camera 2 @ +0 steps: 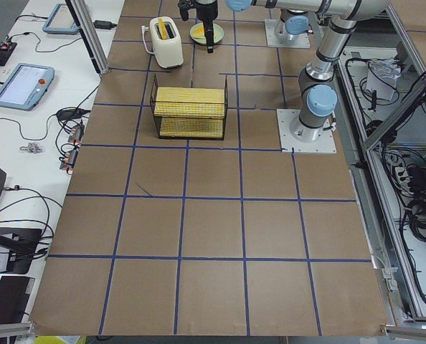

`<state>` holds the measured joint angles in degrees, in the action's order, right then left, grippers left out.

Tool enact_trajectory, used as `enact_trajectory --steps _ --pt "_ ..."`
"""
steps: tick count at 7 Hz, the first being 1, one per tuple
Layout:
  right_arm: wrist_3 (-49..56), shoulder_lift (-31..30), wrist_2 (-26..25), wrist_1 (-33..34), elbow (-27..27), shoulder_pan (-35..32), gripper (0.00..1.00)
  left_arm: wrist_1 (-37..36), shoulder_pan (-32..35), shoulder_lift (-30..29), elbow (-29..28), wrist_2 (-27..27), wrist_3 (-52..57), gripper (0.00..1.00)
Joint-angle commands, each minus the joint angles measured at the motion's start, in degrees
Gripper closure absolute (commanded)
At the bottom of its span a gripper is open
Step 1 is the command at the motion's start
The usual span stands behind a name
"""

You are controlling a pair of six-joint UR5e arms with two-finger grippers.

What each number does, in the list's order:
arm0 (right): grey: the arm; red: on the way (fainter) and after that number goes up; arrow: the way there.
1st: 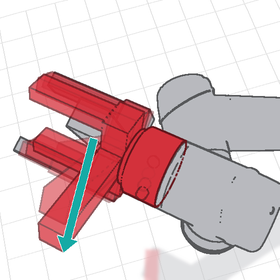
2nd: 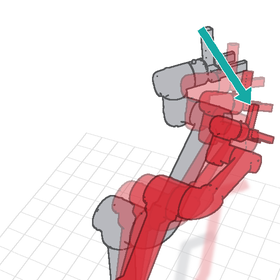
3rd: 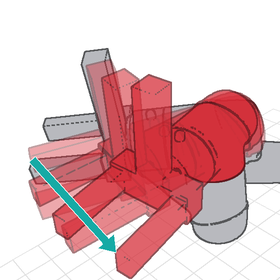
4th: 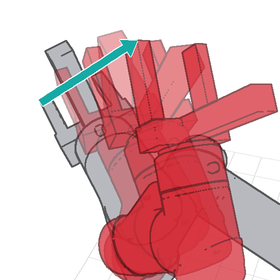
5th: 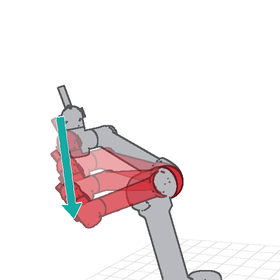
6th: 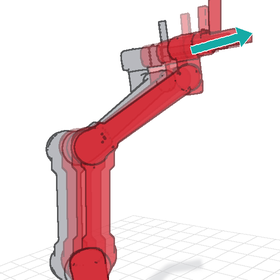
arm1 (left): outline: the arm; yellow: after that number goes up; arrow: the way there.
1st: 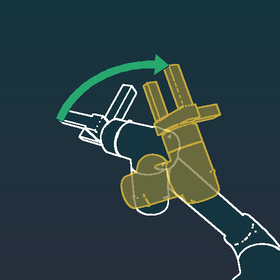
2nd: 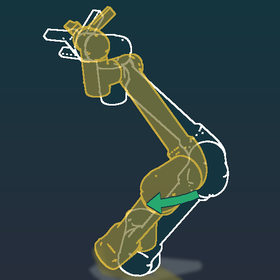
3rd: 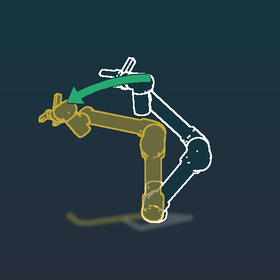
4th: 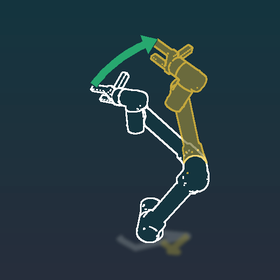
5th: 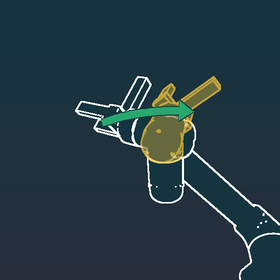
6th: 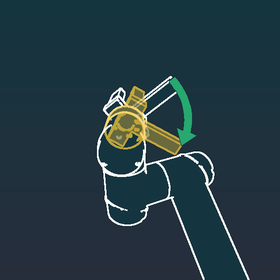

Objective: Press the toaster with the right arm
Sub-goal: 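Move the right gripper over the white toaster toward its side lever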

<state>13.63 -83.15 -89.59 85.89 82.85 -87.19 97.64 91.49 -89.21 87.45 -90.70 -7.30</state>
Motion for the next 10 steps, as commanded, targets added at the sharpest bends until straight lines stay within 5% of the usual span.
enact_trajectory --steps 1,2,3,6,10 --pt "-0.9 0.1 0.5 0.2 0.5 0.0 0.01 -0.1 0.0 0.0 0.0 0.0 0.0 0.00" --pt "-0.2 1.1 0.5 0.4 -0.7 0.2 0.61 0.0 0.0 0.0 0.0 0.0 0.0 0.00" --pt "1.2 3.2 3.6 0.7 -1.5 1.1 1.00 0.0 0.0 0.0 0.0 0.0 0.0 0.00" --pt "7.0 12.3 19.8 0.0 -11.2 10.1 1.00 0.0 0.0 0.0 0.0 0.0 0.0 0.00" --pt "8.8 24.1 26.0 -0.6 -18.5 10.5 1.00 0.0 0.0 -0.1 0.0 0.0 0.0 0.00"
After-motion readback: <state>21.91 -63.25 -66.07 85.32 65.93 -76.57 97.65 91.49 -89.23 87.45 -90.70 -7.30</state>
